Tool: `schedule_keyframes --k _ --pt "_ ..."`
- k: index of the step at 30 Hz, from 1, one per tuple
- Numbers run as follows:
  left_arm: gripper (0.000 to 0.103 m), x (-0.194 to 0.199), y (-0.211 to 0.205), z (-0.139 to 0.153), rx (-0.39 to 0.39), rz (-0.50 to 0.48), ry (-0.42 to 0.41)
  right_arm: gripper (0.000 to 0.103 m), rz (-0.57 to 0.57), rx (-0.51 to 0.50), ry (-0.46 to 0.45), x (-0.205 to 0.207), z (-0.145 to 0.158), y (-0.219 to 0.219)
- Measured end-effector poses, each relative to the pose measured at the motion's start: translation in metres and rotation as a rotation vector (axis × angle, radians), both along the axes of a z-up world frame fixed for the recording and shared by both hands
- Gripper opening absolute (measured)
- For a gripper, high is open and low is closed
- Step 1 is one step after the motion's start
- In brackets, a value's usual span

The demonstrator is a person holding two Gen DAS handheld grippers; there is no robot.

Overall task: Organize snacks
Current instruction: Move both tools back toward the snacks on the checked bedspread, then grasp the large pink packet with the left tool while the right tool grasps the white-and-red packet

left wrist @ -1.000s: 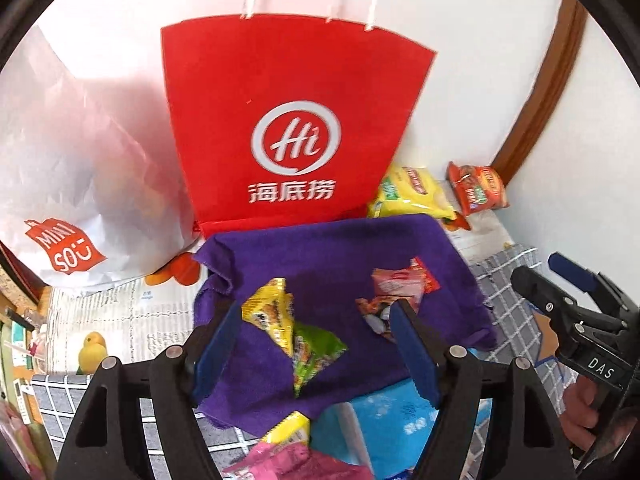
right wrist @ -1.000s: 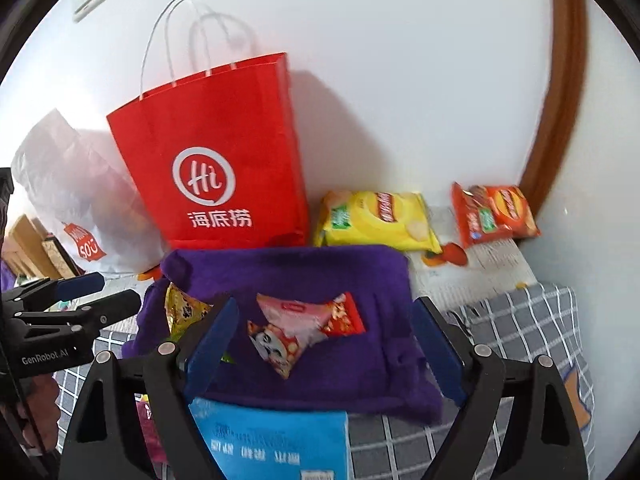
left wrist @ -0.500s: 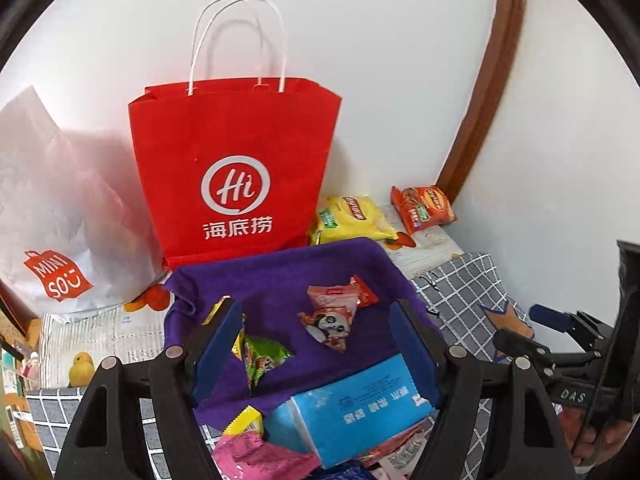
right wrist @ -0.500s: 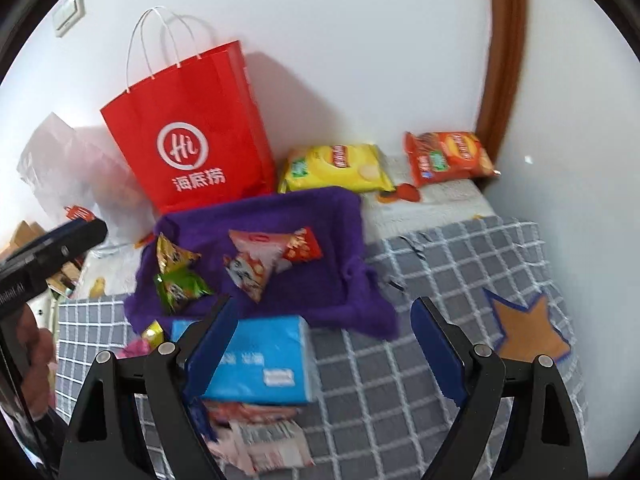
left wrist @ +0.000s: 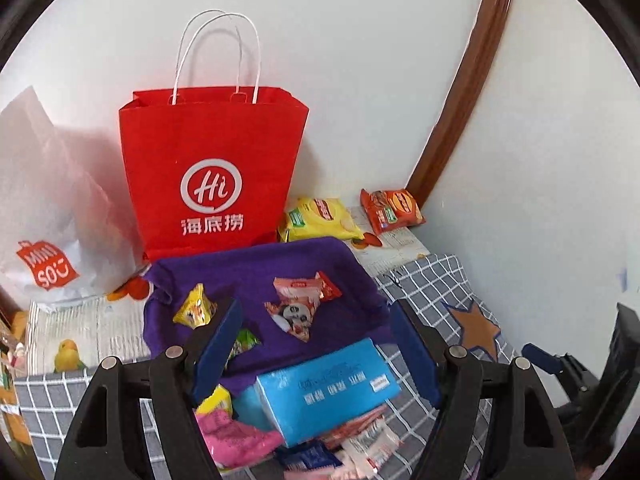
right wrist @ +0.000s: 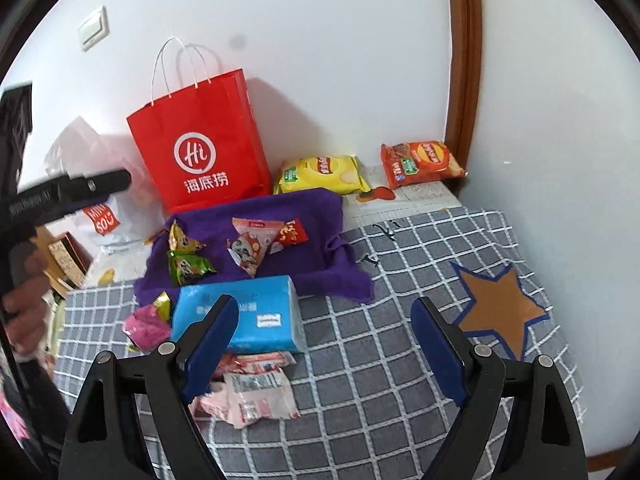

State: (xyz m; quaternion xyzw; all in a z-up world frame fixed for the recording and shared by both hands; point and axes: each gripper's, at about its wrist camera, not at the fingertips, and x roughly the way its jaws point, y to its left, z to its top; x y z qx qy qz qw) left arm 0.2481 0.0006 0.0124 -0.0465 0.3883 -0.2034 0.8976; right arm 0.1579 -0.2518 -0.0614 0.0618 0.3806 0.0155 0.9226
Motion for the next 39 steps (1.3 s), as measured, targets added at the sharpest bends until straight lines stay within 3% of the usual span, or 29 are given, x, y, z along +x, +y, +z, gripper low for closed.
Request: schedule_keyframes --k 6,11,17,32,34,38,39 --pt "0.075 -0.022 0.016 0.001 0.065 0.044 0.026 0.087 0.113 0.012 0.029 -0.006 -0.026 0.021" --pt "0.075 -0.040 0.032 -0.004 0.102 0.085 0.048 0.084 0.197 -0.056 0.052 -0.015 -0.062 0.050" --pt "0.075 -0.062 0.051 -0.023 0.147 0.124 0.070 0.084 0.242 -0.024 0.101 -0.015 -0.096 0.059" --pt "0.075 -0.095 0.092 -0.083 0.138 0.222 0.182 0.084 0.321 0.024 0.193 0.010 -0.164 0.077" --pt "0.075 -0.094 0.093 -0.089 0.130 0.233 0.194 0.084 0.322 0.010 0.166 0.009 -0.166 0.079" --pt "0.075 -0.087 0.090 -0.101 0.123 0.242 0.218 0.062 0.337 -0.025 0.158 0.011 -0.166 0.080" --pt "0.075 -0.085 0.088 -0.104 0.114 0.244 0.223 0.062 0.339 -0.030 0.158 0.011 -0.166 0.079"
